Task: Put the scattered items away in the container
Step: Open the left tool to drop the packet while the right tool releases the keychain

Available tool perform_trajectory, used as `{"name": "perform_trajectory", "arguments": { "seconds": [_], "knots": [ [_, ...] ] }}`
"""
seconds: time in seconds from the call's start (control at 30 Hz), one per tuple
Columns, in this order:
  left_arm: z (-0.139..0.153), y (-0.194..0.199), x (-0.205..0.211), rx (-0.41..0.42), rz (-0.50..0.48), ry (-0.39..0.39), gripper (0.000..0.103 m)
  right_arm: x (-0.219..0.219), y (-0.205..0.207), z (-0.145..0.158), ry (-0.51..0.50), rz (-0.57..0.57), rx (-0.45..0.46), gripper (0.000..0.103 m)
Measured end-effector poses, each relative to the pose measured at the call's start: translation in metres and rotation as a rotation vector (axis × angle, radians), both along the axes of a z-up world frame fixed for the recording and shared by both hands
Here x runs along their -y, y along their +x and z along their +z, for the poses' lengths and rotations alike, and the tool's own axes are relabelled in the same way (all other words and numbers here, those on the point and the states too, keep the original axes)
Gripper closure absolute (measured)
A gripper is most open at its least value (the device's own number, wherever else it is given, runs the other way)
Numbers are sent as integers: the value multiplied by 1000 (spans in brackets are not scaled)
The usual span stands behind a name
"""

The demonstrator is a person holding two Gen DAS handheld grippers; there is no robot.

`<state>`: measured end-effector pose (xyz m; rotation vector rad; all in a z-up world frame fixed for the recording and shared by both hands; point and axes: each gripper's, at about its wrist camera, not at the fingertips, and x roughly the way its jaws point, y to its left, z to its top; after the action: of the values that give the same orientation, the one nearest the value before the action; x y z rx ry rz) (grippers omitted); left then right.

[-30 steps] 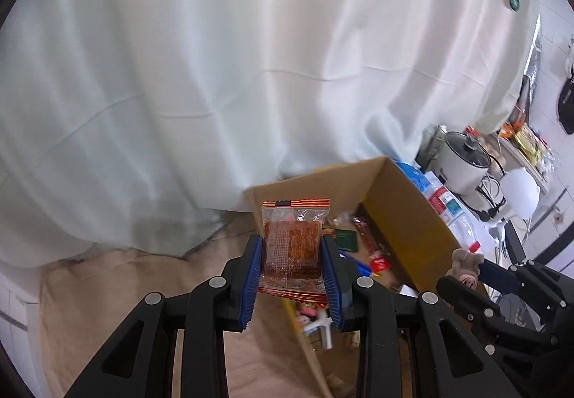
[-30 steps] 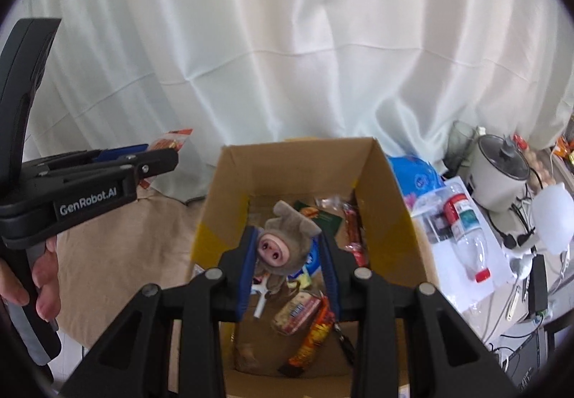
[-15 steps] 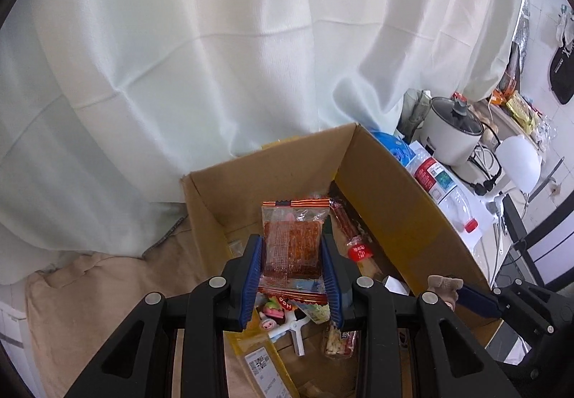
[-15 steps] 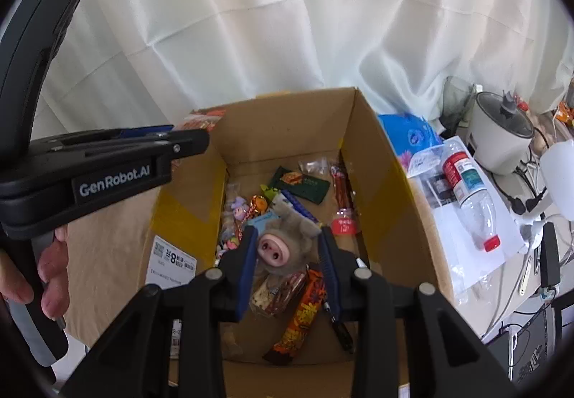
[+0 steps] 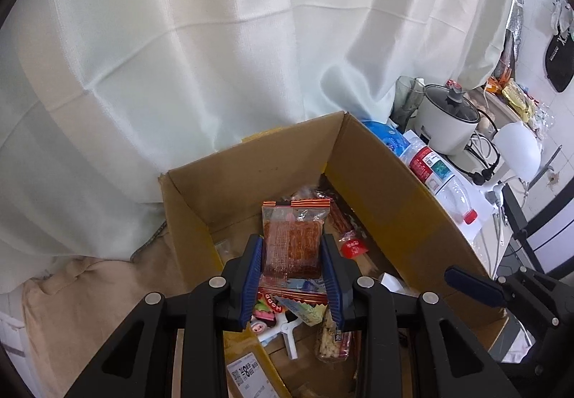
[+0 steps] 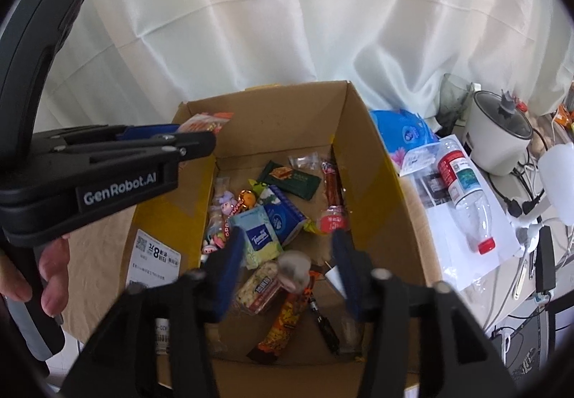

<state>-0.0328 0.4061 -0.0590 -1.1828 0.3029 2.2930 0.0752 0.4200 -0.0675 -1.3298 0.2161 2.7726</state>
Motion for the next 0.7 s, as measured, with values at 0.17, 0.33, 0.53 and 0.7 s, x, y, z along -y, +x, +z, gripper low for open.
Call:
{"name": "perform_trajectory", "arguments": {
  "seconds": [0.17, 0.33, 0.53, 0.7],
  "knots": [
    [-2, -3, -4, 14, -6, -13, 69, -6, 5, 1, -13, -33, 7, 14],
    [-9, -7, -5, 46, 16, -28, 57, -11, 9, 0, 10, -60, 26, 6],
    [-2, -9, 4, 35, 49, 15, 0, -13, 13, -1, 19, -75, 35, 2],
    [3, -11, 13, 33, 68, 7, 0, -9, 13, 1, 22, -73, 35, 2]
  ]
}}
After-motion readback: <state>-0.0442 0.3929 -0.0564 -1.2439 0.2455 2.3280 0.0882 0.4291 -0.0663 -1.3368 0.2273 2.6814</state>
